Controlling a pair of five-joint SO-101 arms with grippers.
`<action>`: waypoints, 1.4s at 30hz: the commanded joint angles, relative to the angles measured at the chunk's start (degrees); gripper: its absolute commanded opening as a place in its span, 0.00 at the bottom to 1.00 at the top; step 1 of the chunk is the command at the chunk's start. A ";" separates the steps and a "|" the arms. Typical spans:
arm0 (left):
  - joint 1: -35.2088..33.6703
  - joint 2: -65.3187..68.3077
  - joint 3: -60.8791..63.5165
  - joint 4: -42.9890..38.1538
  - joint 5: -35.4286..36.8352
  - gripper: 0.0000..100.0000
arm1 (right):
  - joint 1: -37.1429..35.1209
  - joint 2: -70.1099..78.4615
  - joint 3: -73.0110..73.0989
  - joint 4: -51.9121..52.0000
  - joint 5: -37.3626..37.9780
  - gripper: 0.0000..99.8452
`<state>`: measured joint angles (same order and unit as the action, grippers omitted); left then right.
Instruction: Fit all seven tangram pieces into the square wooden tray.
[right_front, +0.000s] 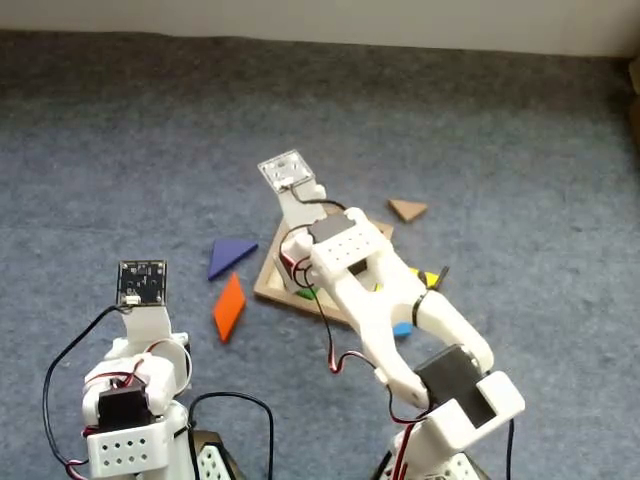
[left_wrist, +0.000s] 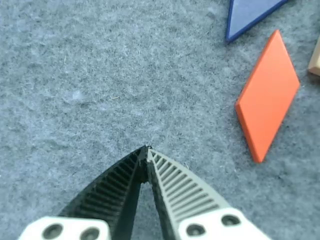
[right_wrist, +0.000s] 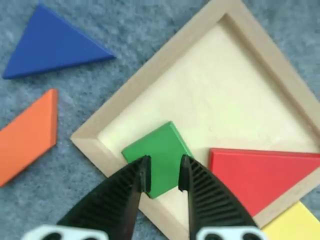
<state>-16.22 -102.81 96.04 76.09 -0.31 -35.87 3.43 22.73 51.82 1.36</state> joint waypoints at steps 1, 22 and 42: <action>-0.48 -1.54 1.10 0.26 -0.18 0.01 | -0.75 -3.30 -1.19 -3.47 -0.53 0.10; -0.48 -1.54 1.10 0.26 -0.18 0.01 | -2.33 5.85 -0.57 -10.42 -0.09 0.10; -0.48 -1.54 1.10 0.26 -0.18 0.01 | 6.64 1.27 -0.66 -5.49 9.14 0.10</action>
<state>-16.22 -102.81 96.04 76.09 -0.31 -30.51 10.46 22.64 43.12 9.71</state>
